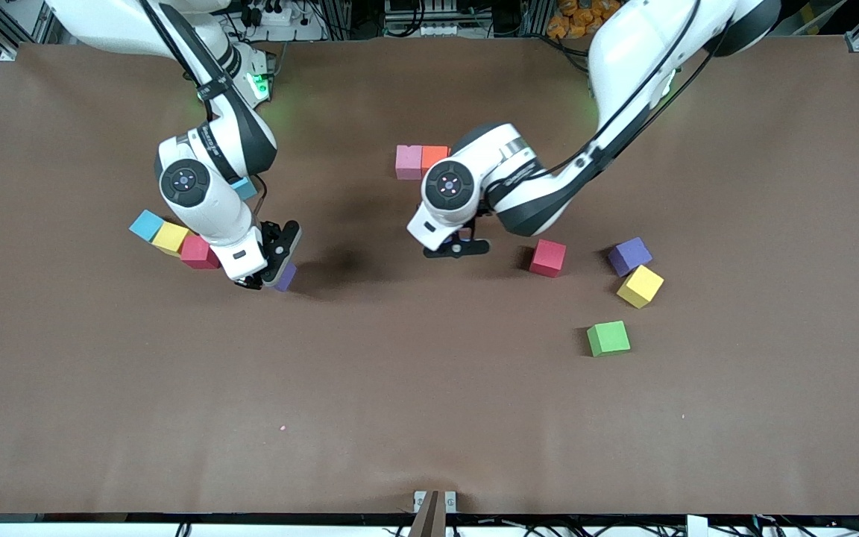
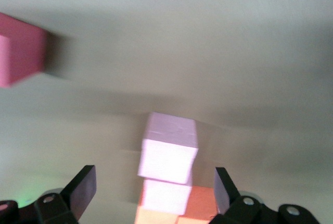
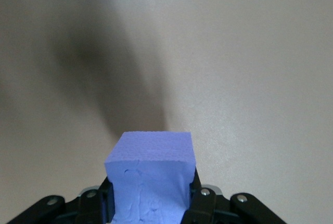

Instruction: Form number 2 with 11 blocks

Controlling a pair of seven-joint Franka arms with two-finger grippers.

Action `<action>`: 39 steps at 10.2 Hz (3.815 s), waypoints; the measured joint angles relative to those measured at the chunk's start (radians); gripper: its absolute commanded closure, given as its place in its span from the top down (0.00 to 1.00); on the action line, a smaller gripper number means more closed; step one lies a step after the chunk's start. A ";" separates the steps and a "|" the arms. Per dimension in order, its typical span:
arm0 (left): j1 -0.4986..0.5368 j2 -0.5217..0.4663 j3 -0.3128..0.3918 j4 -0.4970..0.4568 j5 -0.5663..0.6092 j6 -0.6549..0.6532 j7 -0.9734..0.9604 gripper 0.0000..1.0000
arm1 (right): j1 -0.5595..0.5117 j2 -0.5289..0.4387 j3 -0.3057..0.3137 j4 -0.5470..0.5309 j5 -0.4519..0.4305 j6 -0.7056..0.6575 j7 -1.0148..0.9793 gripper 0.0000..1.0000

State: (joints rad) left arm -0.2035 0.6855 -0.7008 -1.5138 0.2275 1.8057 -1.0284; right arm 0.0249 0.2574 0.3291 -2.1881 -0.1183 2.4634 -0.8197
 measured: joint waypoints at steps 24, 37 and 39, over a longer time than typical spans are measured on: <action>0.334 -0.084 -0.001 -0.266 0.097 0.156 0.378 1.00 | 0.612 0.219 -0.064 0.176 0.000 0.004 0.335 0.40; 0.334 -0.057 0.001 -0.317 0.150 0.208 0.403 1.00 | 0.706 0.290 -0.117 0.268 0.000 0.004 0.375 0.40; 0.334 -0.054 0.001 -0.318 0.150 0.209 0.404 1.00 | 0.706 0.295 -0.117 0.272 0.000 0.004 0.375 0.40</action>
State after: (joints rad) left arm 0.1302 0.6319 -0.6996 -1.8314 0.3773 2.0149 -0.6245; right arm 0.7304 0.5528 0.2122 -1.9156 -0.1182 2.4677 -0.4442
